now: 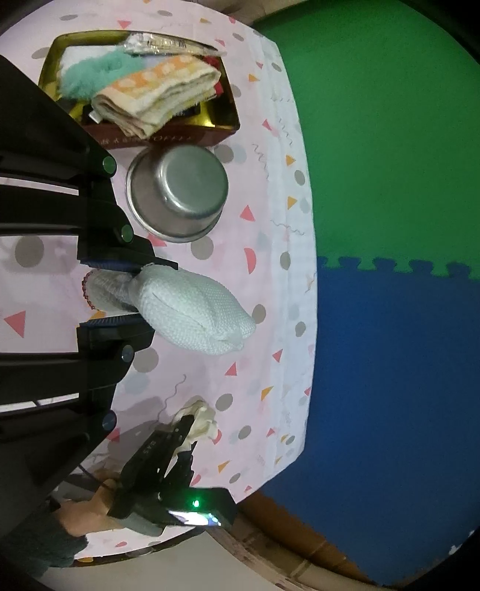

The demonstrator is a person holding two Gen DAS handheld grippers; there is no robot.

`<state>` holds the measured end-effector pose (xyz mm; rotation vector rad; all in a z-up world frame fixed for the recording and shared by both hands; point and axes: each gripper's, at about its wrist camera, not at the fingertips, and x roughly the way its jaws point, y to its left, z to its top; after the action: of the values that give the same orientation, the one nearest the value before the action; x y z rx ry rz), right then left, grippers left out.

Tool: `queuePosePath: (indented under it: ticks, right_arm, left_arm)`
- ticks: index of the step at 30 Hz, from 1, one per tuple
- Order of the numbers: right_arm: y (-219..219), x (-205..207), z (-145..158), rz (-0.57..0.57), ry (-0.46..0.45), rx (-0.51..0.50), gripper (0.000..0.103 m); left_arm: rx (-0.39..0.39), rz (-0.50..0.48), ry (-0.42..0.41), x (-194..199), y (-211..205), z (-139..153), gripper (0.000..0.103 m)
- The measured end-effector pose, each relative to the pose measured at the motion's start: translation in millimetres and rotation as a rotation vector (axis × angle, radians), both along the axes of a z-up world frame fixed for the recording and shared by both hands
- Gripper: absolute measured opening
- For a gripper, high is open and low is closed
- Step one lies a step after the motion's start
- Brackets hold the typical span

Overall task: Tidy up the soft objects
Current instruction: 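Carry the white glove into the tin box and open the left tool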

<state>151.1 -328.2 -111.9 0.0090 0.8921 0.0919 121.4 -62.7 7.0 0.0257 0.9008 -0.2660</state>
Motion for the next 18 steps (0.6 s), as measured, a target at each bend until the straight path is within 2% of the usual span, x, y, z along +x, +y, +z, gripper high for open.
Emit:
queuePosePath:
  ticks: [5,9,18]
  right_arm:
    - [0,0,0,0.0,0.0,-0.002,0.026]
    - [1,0,0,0.0,0.0,-0.004,0.026]
    - [0,0,0,0.002,0.0,-0.004,0.026]
  left_arm:
    - [0.018,0.021,-0.037,-14,13,12,0.018]
    - [-0.014,0.056,-0.03,-19,34,21,0.018]
    - [-0.011,0.178,-0.031,-29,90,37,0.018]
